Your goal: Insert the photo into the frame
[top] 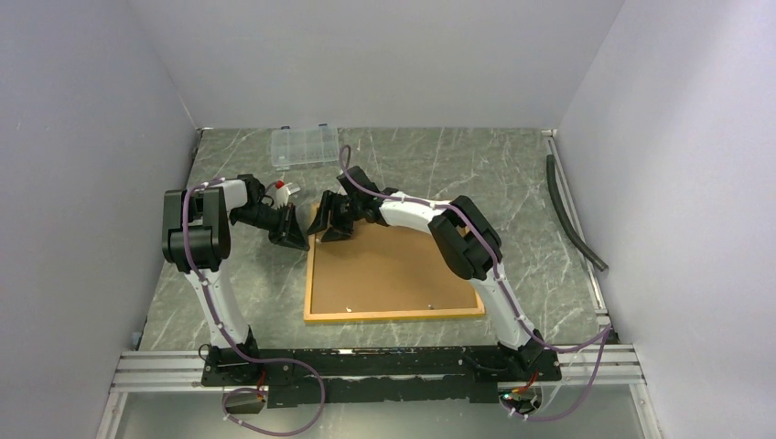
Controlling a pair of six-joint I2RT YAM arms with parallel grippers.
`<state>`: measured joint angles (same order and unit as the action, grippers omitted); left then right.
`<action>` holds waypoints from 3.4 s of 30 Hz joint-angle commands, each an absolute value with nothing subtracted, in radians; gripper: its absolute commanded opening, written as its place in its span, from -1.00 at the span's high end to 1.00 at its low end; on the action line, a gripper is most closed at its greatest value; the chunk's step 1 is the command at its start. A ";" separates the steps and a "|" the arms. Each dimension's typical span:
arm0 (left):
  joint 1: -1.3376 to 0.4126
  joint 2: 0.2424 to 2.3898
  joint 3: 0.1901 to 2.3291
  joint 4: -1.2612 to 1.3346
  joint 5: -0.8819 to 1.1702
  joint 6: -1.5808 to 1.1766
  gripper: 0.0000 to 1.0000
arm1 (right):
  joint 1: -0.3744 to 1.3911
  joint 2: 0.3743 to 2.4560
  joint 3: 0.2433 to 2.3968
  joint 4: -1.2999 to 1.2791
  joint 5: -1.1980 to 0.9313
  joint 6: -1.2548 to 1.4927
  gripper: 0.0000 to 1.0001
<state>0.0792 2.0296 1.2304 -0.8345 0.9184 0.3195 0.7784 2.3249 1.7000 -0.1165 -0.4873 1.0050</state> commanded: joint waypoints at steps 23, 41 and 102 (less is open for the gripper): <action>0.071 1.995 1.223 -0.832 0.917 0.345 0.83 | 0.787 2.377 1.784 -0.117 -0.589 0.966 -0.01; 0.077 1.975 1.235 -0.858 0.918 0.355 0.84 | 0.764 2.363 1.883 -0.153 -0.599 0.920 -0.06; -0.103 1.717 1.246 -1.281 0.742 0.858 0.51 | 0.265 1.878 1.507 -0.382 -0.080 0.667 -0.99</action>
<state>-0.2836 1.7836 1.1309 -1.1355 0.6689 0.7250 0.2321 2.0441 1.5852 -0.3794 -0.1658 0.7277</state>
